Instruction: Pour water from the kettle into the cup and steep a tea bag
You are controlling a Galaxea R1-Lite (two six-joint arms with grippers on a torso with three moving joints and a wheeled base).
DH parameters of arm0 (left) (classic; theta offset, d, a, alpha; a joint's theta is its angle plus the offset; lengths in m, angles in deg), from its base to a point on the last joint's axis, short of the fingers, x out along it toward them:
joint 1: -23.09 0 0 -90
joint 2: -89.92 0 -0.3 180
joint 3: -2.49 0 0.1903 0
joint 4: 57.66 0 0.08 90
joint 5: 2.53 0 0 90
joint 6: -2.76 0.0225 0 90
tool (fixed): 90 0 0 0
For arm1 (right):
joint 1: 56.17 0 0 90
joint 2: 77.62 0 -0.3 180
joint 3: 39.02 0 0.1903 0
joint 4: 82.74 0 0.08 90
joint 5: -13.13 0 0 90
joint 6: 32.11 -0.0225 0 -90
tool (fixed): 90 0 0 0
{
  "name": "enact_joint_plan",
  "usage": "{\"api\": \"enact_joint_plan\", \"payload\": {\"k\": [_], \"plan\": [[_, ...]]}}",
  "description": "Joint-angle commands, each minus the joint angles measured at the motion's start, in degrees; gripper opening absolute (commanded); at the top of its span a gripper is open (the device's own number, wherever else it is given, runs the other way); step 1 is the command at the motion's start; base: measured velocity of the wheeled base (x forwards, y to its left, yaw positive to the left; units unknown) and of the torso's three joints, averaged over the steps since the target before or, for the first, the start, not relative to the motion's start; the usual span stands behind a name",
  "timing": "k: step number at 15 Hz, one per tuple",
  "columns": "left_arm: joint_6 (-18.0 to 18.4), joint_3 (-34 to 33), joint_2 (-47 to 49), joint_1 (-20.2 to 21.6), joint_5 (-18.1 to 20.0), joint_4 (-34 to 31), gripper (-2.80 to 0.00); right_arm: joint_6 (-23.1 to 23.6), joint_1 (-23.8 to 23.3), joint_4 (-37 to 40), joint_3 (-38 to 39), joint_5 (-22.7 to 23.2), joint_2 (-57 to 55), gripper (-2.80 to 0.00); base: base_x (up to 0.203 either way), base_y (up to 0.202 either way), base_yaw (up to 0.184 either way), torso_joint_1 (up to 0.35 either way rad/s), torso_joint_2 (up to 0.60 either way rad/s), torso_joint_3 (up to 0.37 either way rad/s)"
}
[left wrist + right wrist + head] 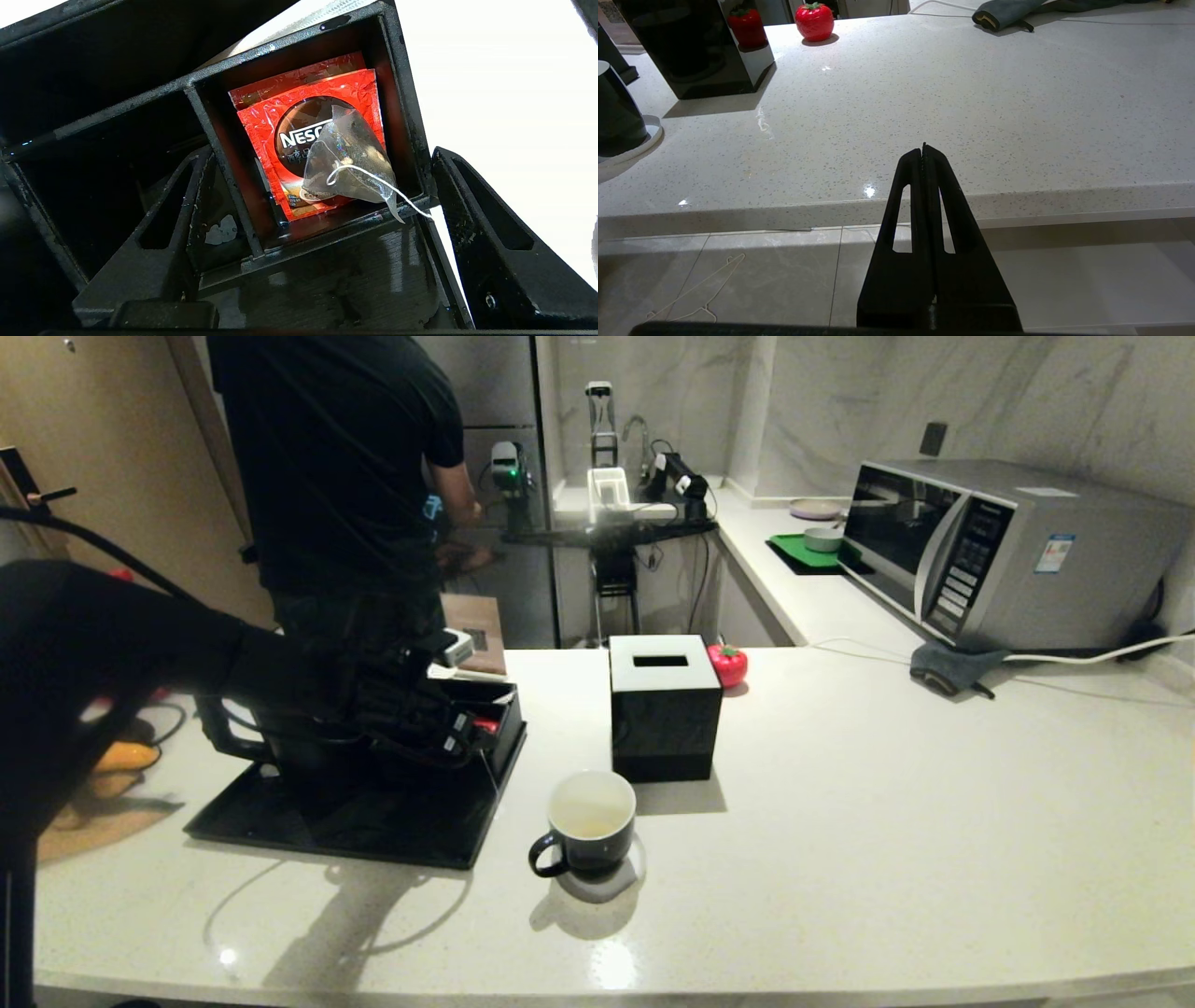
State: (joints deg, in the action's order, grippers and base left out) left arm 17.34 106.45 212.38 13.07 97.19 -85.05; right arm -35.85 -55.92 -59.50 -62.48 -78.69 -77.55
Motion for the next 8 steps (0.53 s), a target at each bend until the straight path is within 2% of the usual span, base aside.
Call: {"api": "enact_joint_plan", "payload": {"k": [1, 6, 7, 8], "plan": [[0.10, 0.00, -0.21, 0.00, 0.12, 0.07, -2.80, -0.04, 0.02, -0.04, 0.01, -0.03, -0.07, -2.80, 0.000, 0.000, 0.000, 0.000, 0.00, 0.000], [0.65, -0.35, -0.67, -0.17, 0.12, -0.02, -2.80, -0.04, 0.02, -0.04, 0.01, -0.03, -0.07, -2.80, 0.000, 0.000, 0.000, 0.000, 0.00, 0.000], [1.32, -0.44, -0.90, -0.16, 0.12, -0.02, 0.00, -0.04, 0.02, -0.02, 0.01, -0.03, -0.07, -2.80, 0.000, 0.000, 0.000, 0.000, 0.00, 0.000], [1.68, -0.44, -1.00, -0.09, 0.12, -0.02, 0.00, -0.04, 0.02, -0.04, 0.01, -0.03, -0.07, -2.80, 0.000, 0.000, 0.000, 0.036, 0.00, 0.004]]}}
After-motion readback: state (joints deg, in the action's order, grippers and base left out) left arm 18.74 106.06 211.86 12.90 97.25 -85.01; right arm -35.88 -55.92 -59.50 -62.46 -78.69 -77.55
